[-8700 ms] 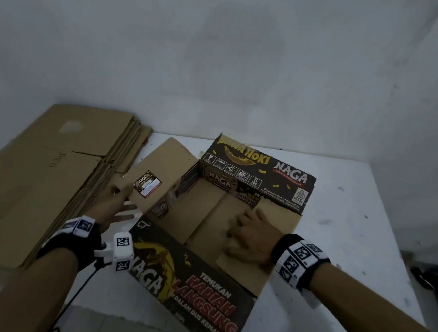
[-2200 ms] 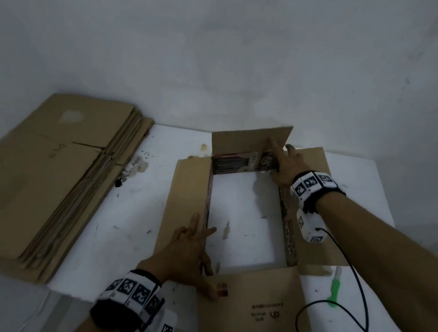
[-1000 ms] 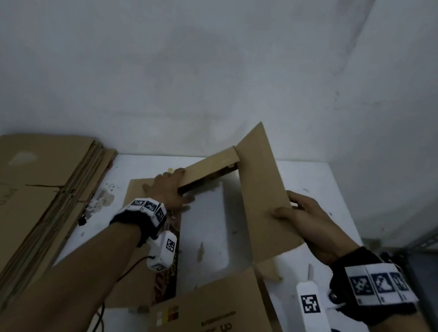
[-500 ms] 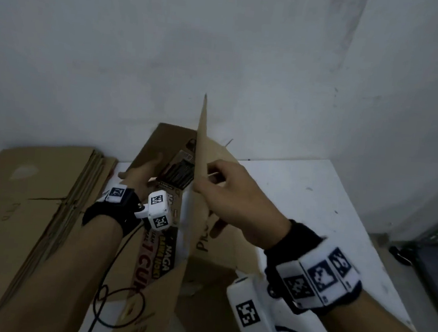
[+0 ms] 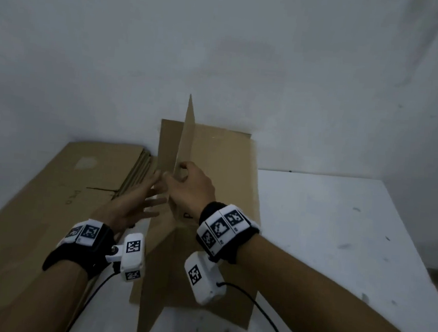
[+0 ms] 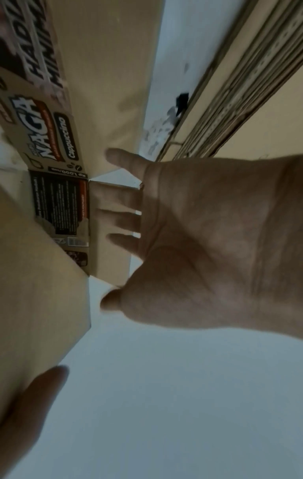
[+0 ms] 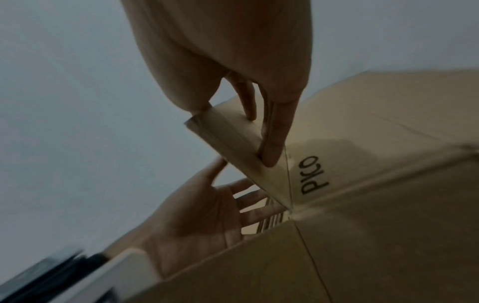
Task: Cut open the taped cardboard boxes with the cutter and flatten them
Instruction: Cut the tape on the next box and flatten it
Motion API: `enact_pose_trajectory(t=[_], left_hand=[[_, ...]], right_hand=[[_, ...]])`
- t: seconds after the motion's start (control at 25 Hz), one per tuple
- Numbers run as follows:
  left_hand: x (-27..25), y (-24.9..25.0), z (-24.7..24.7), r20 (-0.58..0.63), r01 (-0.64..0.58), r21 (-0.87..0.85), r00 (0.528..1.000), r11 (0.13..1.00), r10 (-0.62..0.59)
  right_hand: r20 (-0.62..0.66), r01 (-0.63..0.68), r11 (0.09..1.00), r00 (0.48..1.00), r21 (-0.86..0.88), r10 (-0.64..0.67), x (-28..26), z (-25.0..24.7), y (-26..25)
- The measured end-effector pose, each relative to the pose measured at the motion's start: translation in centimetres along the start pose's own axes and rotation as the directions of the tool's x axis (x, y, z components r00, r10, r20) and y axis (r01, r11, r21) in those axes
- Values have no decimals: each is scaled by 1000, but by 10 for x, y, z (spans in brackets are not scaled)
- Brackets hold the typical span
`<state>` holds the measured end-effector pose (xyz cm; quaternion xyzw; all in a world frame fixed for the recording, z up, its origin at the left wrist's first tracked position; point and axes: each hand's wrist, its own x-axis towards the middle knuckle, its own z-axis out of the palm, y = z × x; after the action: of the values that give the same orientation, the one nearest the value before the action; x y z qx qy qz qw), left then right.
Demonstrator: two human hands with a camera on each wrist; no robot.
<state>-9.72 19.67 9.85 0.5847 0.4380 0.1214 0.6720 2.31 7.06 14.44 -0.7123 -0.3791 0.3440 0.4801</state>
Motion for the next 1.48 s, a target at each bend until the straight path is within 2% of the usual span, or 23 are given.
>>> enact_pose_trajectory(t=[0.08,0.16,0.24,0.32,0.36,0.4,0.48,0.56,0.6,0.68,0.72,0.8,0.92,1.12,1.2,1.32,1.4,1.48], left_hand=[[-15,-13,-5,105,27,-103,994,994,-16],[-31,-23,-3,136,16,-143,991,990,4],[-38,-35,-2,102,-17,-95,994,995,26],[-33,-48,-7,47,-55,-15,997,998,55],[-25,-62,-14,-16,-71,91,997,993,73],[-18,-72,-20,-92,-79,239,990,968,103],[-1,-95,-32,-217,-13,534,964,845,152],[11,-116,-32,-309,103,670,939,735,150],[16,-128,-32,-333,151,682,935,715,120],[22,-146,-30,-361,280,649,932,708,-37],[25,-155,-29,-372,354,624,919,697,-133],[27,-165,-24,-386,431,599,894,675,-229],[24,-168,-15,-417,478,564,869,673,-268],[28,-179,-27,-296,439,513,897,738,-328],[24,-178,-32,-286,418,443,904,793,-317],[19,-169,-32,-353,398,339,893,852,-277],[17,-158,-29,-375,327,385,910,863,-177],[14,-144,-26,-374,249,484,925,839,-58]], right_hand=[[71,-39,999,997,13,38,18,17,6],[210,-92,995,974,45,81,31,35,17],[298,-180,982,942,64,154,44,52,43],[329,-298,951,909,81,256,45,56,66],[316,-336,937,903,98,290,47,56,79],[265,-331,937,919,115,292,45,51,89],[34,-247,967,969,55,246,44,38,115],[-162,-292,953,947,-76,277,43,21,139],[-189,-372,917,920,-145,343,42,13,152],[-142,-546,794,837,-268,528,40,-1,172],[-114,-595,748,799,-294,590,38,-5,178],[-77,-631,713,763,-307,642,35,-8,185],[-137,-663,692,743,-285,655,32,-2,195],[-185,-730,679,680,-76,710,28,-4,217],[-163,-726,687,680,-13,715,23,-6,222],[-115,-683,719,710,129,695,18,-6,228],[-98,-658,736,732,159,675,14,-8,229],[-88,-660,722,722,207,686,11,-8,231]])
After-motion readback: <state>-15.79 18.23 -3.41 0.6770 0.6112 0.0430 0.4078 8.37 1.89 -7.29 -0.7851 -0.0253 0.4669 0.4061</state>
